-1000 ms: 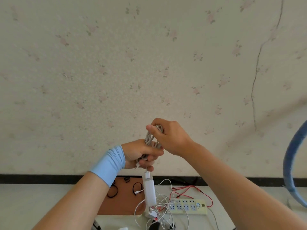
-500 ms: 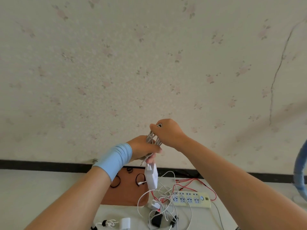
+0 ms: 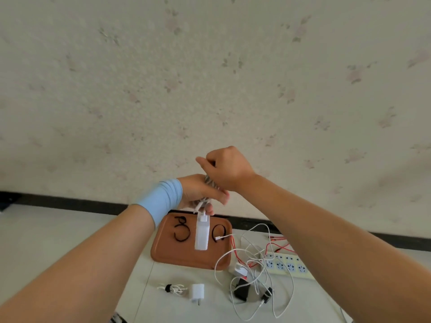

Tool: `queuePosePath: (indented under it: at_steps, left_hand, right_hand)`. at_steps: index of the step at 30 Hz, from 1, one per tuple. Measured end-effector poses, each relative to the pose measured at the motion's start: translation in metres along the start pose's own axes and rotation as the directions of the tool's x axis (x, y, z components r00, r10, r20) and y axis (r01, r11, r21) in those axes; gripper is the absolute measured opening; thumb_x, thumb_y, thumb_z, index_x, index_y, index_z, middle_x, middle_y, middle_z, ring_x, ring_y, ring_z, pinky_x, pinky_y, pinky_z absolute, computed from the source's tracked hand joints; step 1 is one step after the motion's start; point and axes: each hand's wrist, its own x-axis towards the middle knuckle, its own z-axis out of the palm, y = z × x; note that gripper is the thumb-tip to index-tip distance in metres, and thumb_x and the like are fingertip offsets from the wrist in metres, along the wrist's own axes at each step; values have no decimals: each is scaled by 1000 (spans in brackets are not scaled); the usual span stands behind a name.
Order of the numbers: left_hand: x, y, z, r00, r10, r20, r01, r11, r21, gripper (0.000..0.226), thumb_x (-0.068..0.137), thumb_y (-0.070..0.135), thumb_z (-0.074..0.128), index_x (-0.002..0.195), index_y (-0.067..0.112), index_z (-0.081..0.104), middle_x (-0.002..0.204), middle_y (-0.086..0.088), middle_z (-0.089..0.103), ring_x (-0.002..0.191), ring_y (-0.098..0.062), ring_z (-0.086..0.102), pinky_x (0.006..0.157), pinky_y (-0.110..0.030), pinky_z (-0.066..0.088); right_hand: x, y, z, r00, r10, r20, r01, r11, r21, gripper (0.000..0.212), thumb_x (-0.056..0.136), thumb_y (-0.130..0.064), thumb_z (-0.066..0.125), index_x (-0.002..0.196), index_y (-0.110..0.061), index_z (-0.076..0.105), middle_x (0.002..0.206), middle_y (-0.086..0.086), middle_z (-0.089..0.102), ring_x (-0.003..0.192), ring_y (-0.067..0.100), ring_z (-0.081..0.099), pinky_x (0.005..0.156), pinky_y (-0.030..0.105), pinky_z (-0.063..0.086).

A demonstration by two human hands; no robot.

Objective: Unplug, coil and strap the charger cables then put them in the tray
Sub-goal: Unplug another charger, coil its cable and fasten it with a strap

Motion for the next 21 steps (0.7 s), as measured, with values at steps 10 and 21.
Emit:
queuePosePath:
  at_steps: [10,21]
  left_hand:
    - [38,-79,-42,973,-175,-151,150,975,-165,22,93,17,65,111,4,68,81,-15,73,51,-21,60,77,-35,60]
    - [91,-162,-47,940,-276,-199,131,834,-536,18,95,8,58,97,0,74,69,-16,70,93,-33,73,78,-32,59]
  right_hand:
    - [22,30,72,924,242,296,-319,914,249,40,107,-44,33,94,-18,61,88,2,65,63,15,55,60,31,43]
    - [-39,142,186,595,324,736,-36,925,-378,42,98,-19,60,139,-15,51,136,8,53,113,31,59,89,40,51]
